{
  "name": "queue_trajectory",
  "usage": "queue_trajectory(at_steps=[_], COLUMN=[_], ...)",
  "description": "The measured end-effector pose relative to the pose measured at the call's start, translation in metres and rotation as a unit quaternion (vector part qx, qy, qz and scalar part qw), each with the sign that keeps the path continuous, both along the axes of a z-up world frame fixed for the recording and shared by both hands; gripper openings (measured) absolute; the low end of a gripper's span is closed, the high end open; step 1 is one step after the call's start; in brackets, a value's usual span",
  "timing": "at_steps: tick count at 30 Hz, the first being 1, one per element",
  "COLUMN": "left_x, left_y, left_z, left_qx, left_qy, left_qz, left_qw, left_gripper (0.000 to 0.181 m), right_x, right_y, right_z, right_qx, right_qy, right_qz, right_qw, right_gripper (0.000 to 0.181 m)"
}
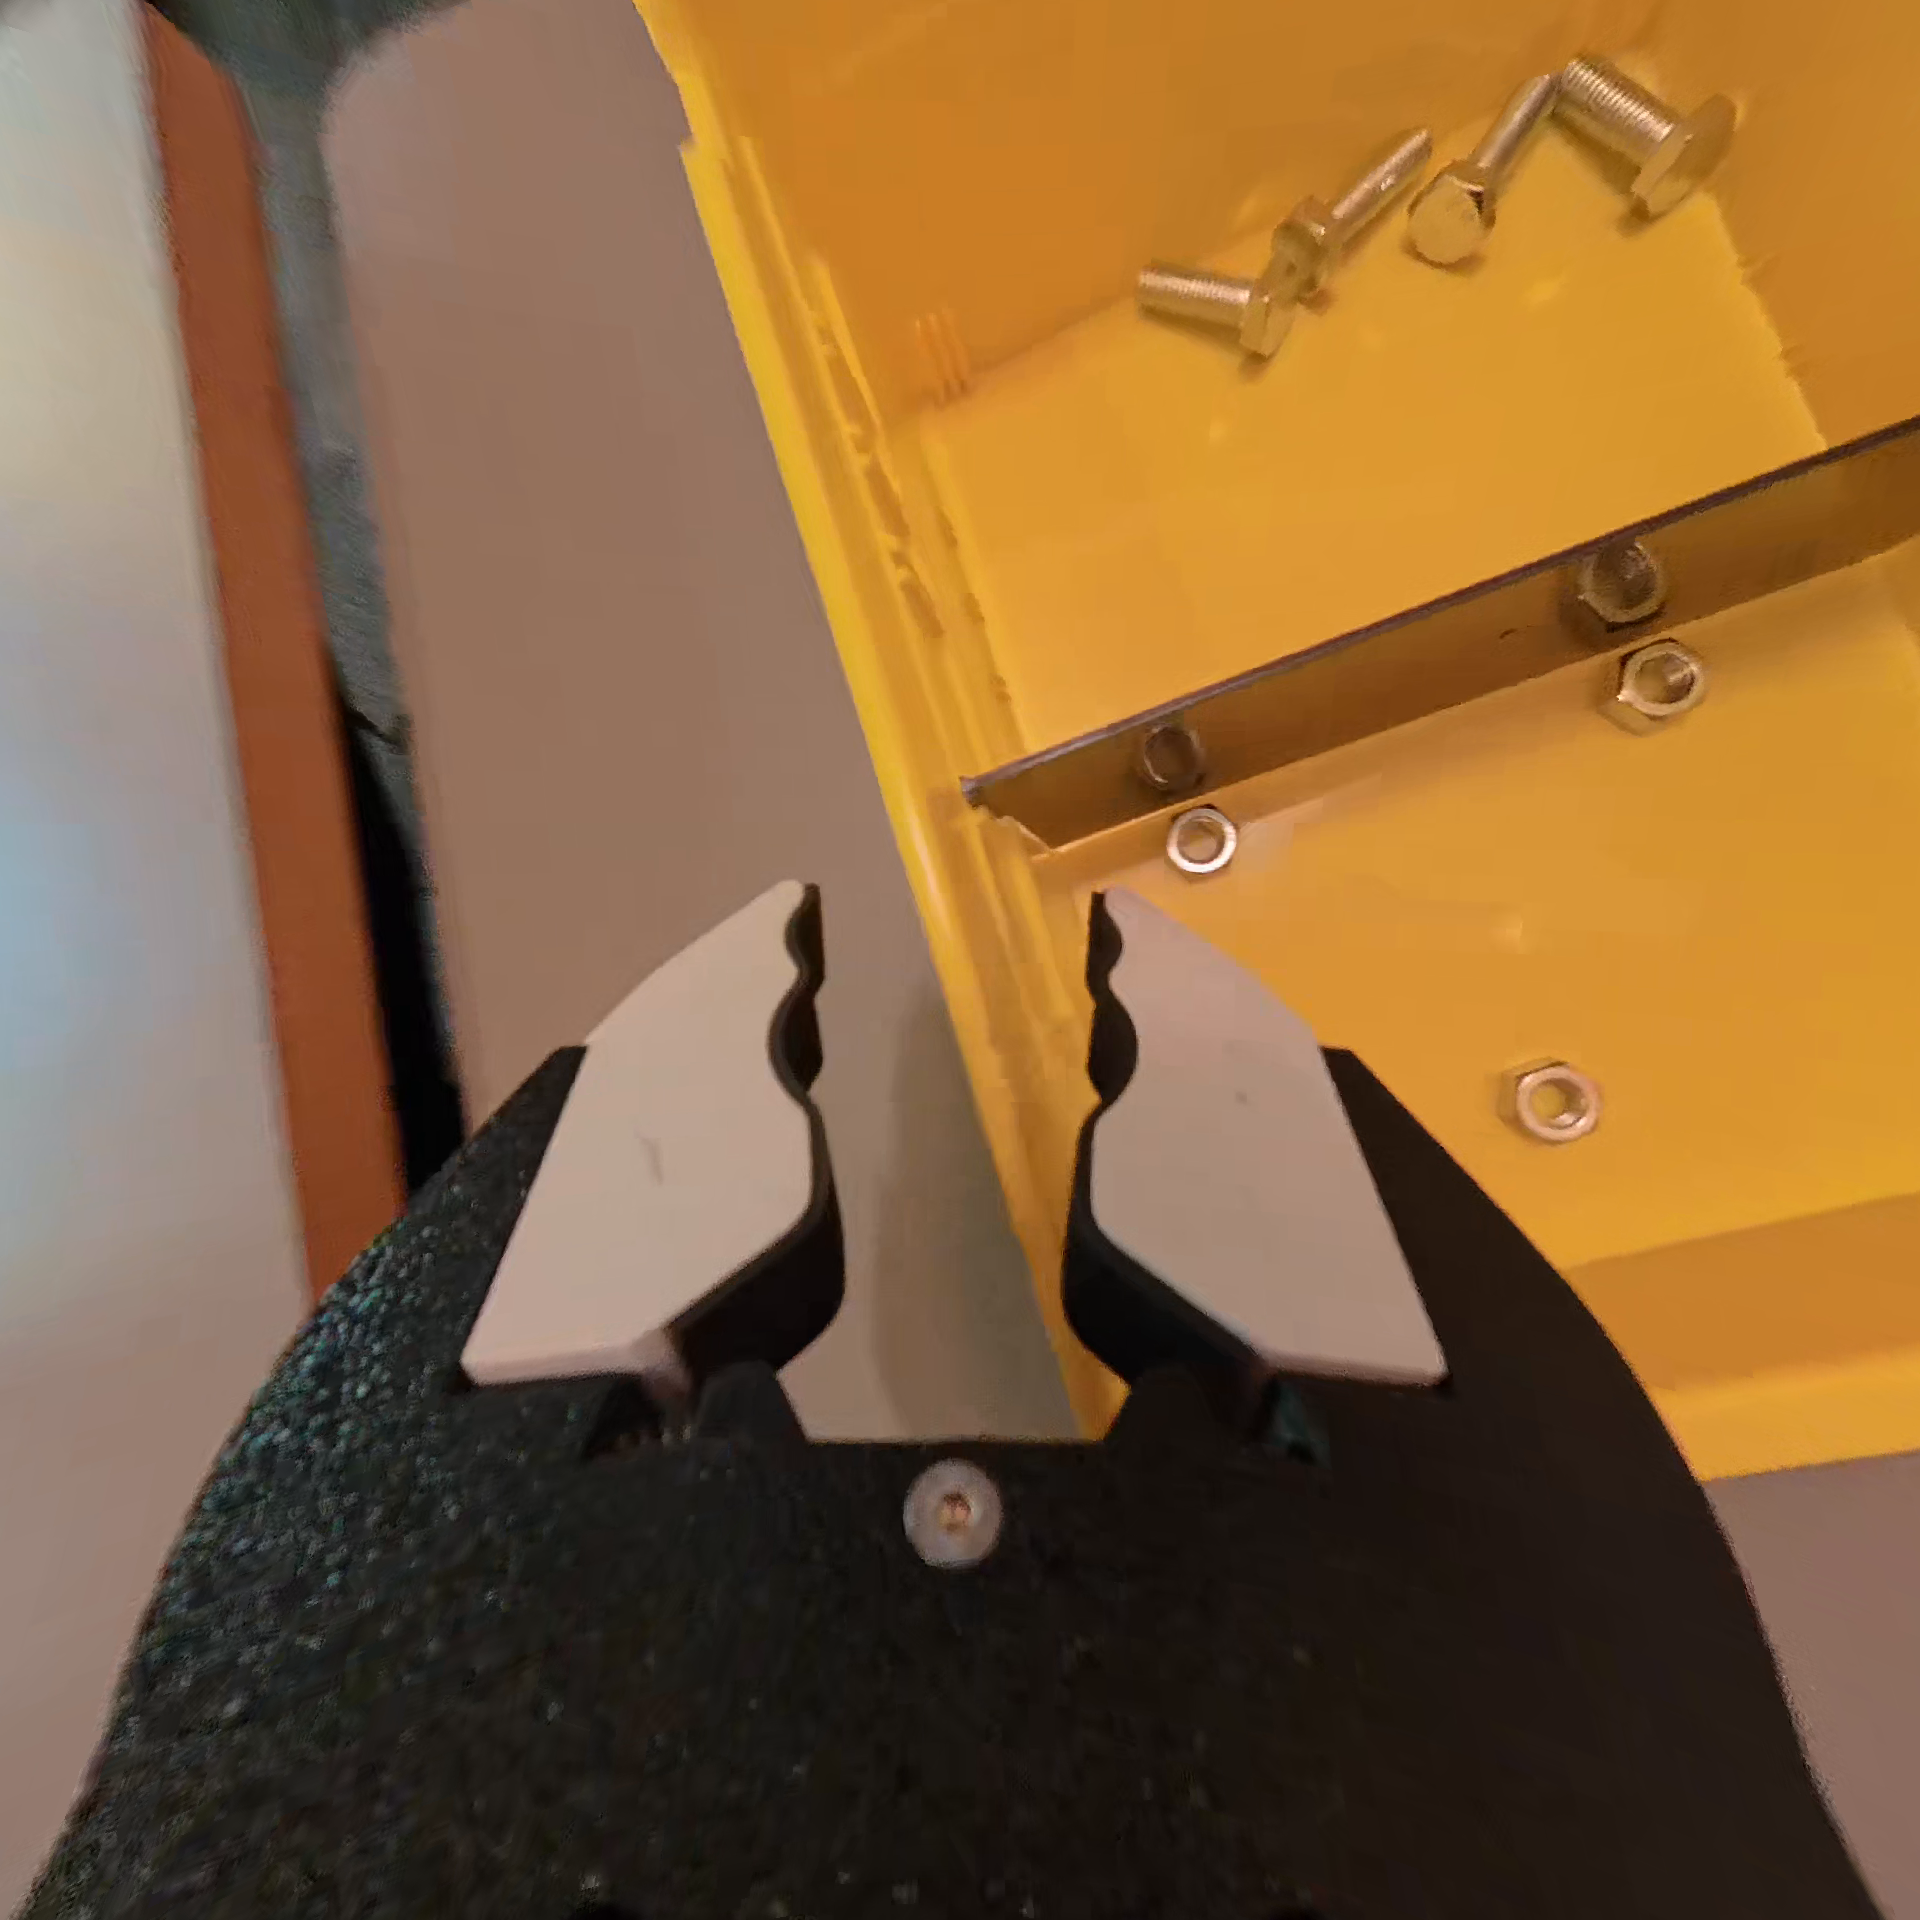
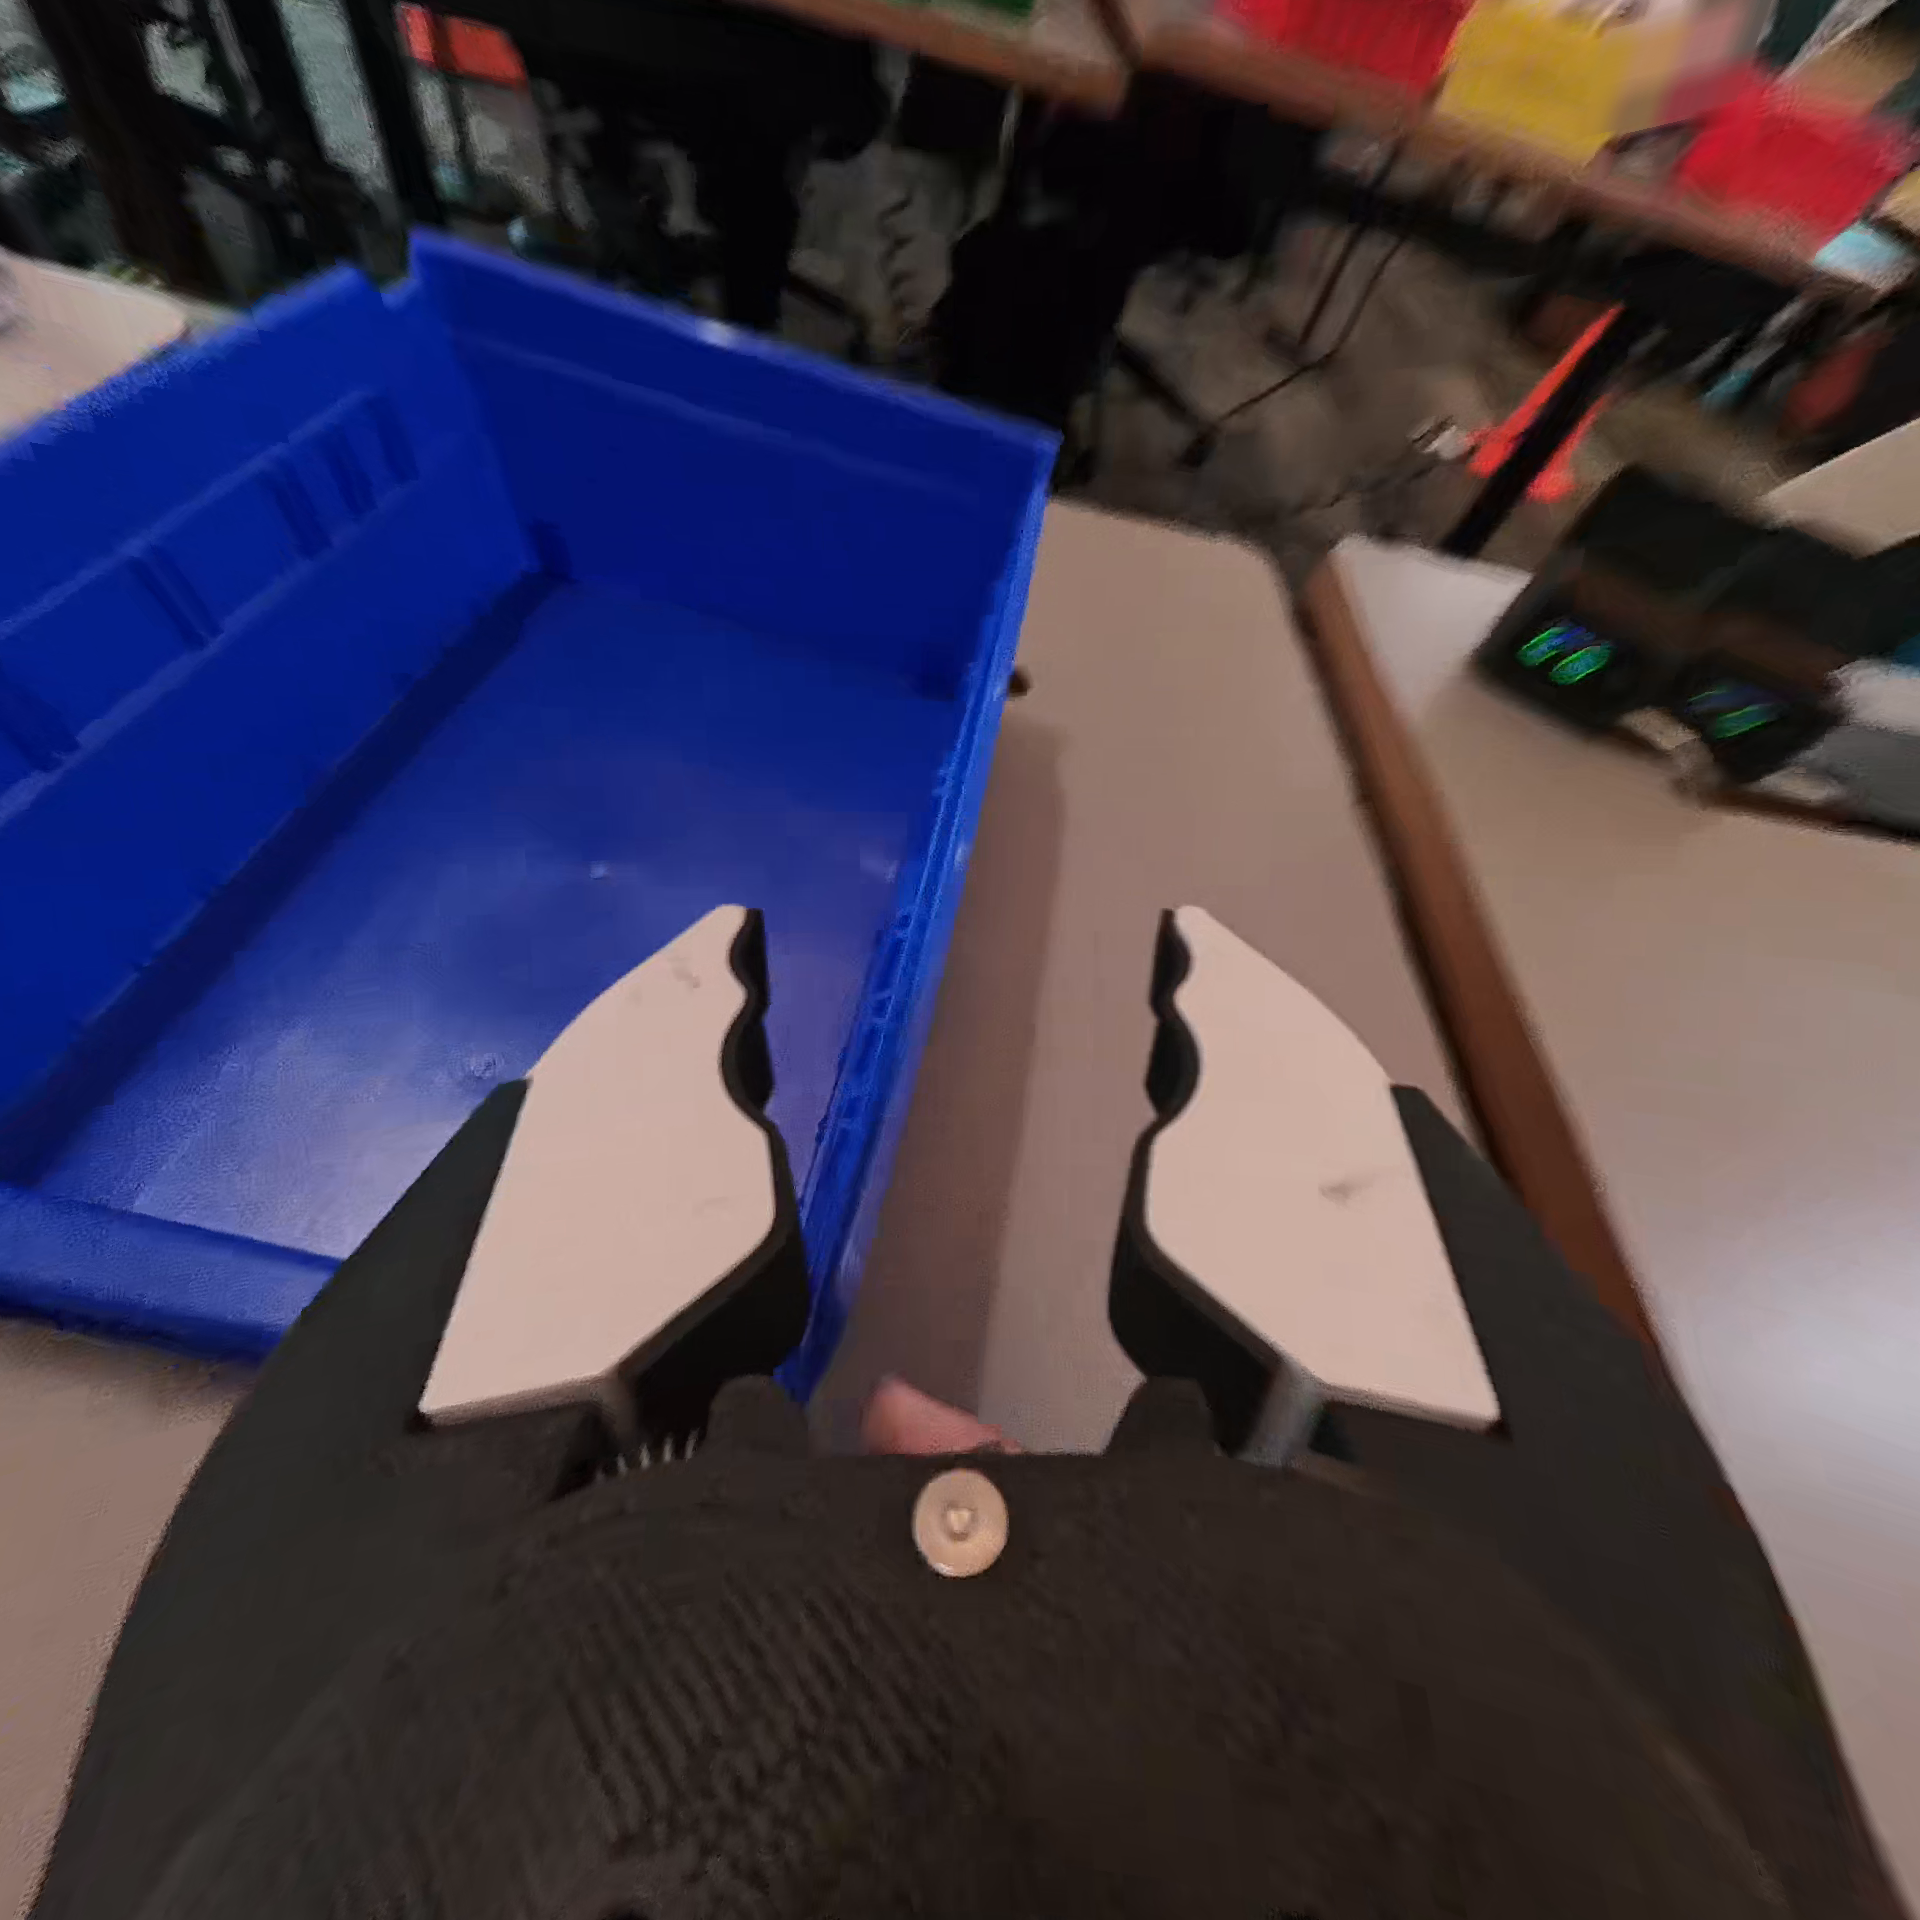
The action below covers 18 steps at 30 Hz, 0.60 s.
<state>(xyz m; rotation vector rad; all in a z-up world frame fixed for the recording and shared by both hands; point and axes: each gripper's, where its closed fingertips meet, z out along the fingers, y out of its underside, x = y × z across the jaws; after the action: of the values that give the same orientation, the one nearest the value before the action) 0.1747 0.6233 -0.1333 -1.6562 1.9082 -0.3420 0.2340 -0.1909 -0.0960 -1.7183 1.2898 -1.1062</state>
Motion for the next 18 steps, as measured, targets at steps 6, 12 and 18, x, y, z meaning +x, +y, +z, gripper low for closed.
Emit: queue_trajectory(at_steps=[6, 12, 18], left_x=[-0.027, -0.048, -0.050], left_y=[-0.048, -0.117, -0.114], left_z=[0.026, -0.026, -0.068], left_qx=[0.045, -0.105, -0.166], left_qy=[0.071, 0.224, 0.300], left_qz=[-0.082, -0.109, -0.007], left_qw=[0.993, 0.963, 0.939], left_gripper=[0.044, 0.044, 0.041], right_x=[-0.063, -0.127, -0.134], right_y=[0.129, 0.308, 0.373], right_z=[0.054, 0.016, -0.018], right_qx=[0.052, 0.166, 0.175], right_qy=[-0.082, -0.035, -0.039], right_qz=[0.202, 0.446, 0.460], right_qw=[0.975, 0.879, 0.870], right_gripper=[0.095, 0.083, 0.090])
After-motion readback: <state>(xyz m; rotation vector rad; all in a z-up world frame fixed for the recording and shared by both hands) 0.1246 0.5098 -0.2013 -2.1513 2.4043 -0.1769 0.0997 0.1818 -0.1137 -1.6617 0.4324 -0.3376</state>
